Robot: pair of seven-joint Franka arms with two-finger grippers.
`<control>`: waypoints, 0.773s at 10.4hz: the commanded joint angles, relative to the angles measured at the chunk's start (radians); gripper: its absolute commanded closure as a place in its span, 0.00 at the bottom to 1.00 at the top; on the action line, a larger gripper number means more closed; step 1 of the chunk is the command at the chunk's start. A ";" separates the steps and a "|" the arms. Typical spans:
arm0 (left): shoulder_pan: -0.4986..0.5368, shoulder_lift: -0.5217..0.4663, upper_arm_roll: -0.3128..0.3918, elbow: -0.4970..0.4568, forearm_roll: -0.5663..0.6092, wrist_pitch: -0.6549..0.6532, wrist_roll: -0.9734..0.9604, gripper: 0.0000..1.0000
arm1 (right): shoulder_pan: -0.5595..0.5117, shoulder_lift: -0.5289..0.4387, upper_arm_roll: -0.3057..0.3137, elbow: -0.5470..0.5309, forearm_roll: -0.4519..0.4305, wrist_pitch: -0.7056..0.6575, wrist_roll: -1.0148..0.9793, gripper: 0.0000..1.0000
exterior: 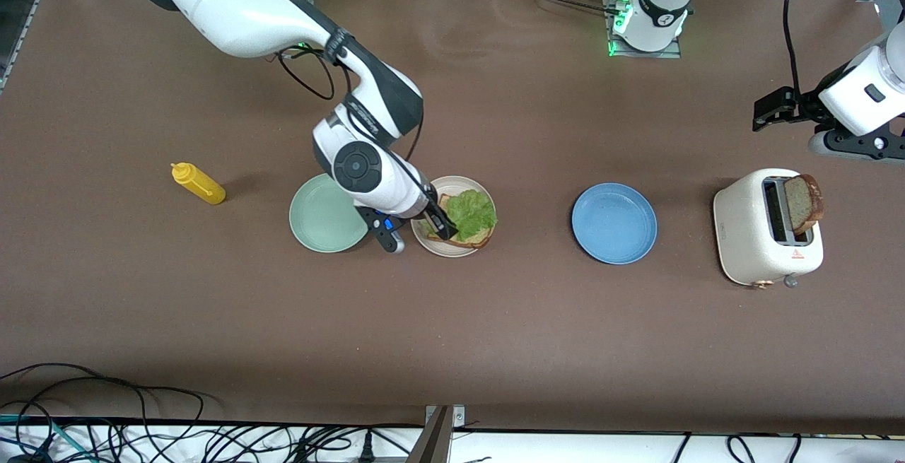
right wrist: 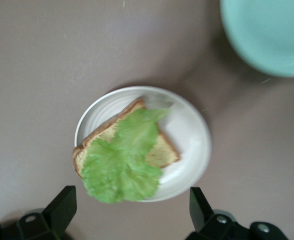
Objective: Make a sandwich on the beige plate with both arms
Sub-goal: 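Lower the lettuce onto the bread slice and open the right gripper, then move the right gripper back toward the yellow mustard bottle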
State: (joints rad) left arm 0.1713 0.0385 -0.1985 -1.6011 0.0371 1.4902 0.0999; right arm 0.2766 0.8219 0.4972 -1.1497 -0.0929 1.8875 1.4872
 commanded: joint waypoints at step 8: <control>-0.006 -0.028 -0.010 0.017 -0.017 -0.011 -0.040 0.00 | -0.444 -0.268 -0.076 0.010 -0.005 -0.659 -1.263 0.00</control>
State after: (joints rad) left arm 0.1699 0.0198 -0.2071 -1.5899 0.0371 1.4874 0.0890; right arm -0.1340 0.5910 0.4623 -1.0954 -0.0954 1.2402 0.4137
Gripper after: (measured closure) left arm 0.000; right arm 0.000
